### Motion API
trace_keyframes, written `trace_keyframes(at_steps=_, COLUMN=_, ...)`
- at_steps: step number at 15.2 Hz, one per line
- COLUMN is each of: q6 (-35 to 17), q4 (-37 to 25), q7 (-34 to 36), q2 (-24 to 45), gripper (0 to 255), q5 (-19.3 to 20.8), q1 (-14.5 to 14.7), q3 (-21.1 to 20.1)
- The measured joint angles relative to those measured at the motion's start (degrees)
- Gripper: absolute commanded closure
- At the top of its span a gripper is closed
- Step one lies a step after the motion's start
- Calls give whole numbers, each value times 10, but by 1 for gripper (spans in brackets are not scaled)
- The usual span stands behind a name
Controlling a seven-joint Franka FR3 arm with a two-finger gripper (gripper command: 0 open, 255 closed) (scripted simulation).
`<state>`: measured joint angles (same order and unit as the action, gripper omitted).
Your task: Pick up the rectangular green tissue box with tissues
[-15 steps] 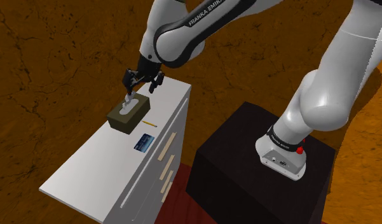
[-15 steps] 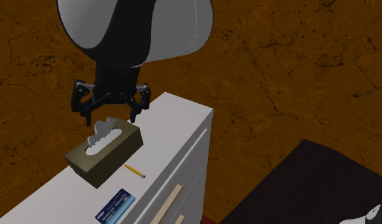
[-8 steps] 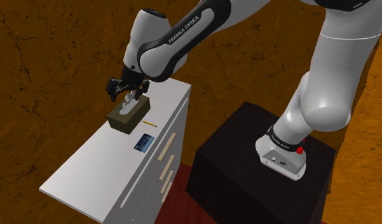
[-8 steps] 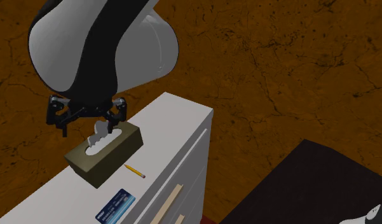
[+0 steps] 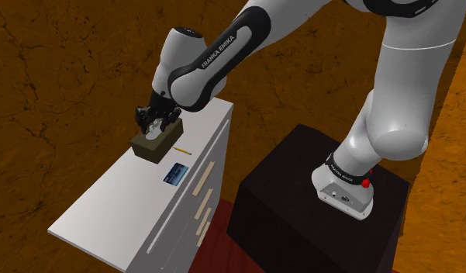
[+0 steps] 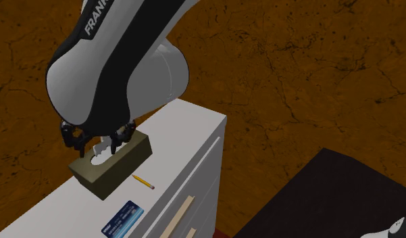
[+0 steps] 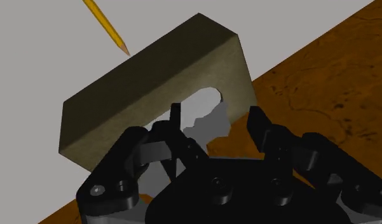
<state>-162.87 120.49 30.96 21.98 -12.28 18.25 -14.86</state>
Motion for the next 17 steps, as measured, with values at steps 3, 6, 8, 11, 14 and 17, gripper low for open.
trace_keyframes(at_steps=3, q6=-1, q4=-1, q7=0, q2=-1, gripper=255, q5=0, q1=0, q3=0)
trace_keyframes(at_steps=6, q6=-1, q4=-1, q7=0, q2=-1, gripper=255, q5=0, q1=0, q3=0)
trace_keyframes(at_steps=8, q6=-1, q4=-1, q7=0, q2=-1, gripper=255, q5=0, q1=0, q3=0)
trace_keyframes(at_steps=11, q6=6, q4=0, q7=2, q2=-6, gripper=255, q5=0, q1=0, q3=0)
trace_keyframes(at_steps=14, q6=24, q4=-2, q7=4, q2=-21, gripper=255, q5=0, q1=-1, q3=0)
trace_keyframes(at_steps=17, q6=43, q4=-4, q7=9, q2=-39, gripper=255, q5=0, q1=-1, q3=0)
